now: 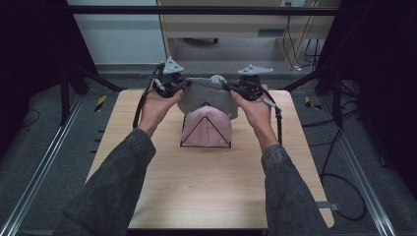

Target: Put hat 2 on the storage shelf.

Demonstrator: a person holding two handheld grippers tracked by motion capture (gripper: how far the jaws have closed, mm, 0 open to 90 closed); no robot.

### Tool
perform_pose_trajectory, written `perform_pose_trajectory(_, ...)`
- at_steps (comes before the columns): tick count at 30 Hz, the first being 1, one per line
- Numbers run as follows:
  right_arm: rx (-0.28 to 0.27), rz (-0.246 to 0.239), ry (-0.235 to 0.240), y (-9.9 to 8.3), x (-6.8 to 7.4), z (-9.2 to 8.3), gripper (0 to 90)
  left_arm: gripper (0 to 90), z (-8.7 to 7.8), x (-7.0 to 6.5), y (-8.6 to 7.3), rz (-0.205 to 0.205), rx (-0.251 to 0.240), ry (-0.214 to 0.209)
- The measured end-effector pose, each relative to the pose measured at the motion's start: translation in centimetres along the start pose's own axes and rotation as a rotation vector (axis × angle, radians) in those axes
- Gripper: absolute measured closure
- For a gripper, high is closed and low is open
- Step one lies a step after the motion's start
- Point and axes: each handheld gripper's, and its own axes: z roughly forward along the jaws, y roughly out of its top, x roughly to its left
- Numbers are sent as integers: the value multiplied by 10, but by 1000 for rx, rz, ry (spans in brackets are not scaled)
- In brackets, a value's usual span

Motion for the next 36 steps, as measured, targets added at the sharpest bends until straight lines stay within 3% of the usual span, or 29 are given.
perform_pose_trajectory(10, 81, -13, 6, -21, 9, 9, 848, 866, -1, -9, -29, -1, 73, -29)
perform_pose_trajectory(16, 113, -12, 10, -28, 11, 12, 845, 862, 1, -10, -40, -30, 101, -45)
perform_pose_trajectory(22, 137, -14, 7, -35, 13, 11, 745, 811, 1, -9, -49, -50, 99, -39)
perform_pose_trajectory(26, 128, -2, -8, -35, 12, 7, 670, 725, 0, -7, -52, -81, 86, -45)
perform_pose_trajectory(30, 121, -7, -24, -32, 13, 3, 607, 603, -4, -9, -52, -74, 84, -50)
perform_pose_trajectory(36, 117, -36, -41, -25, 22, -6, 405, 324, -20, -9, -51, -89, 70, -46)
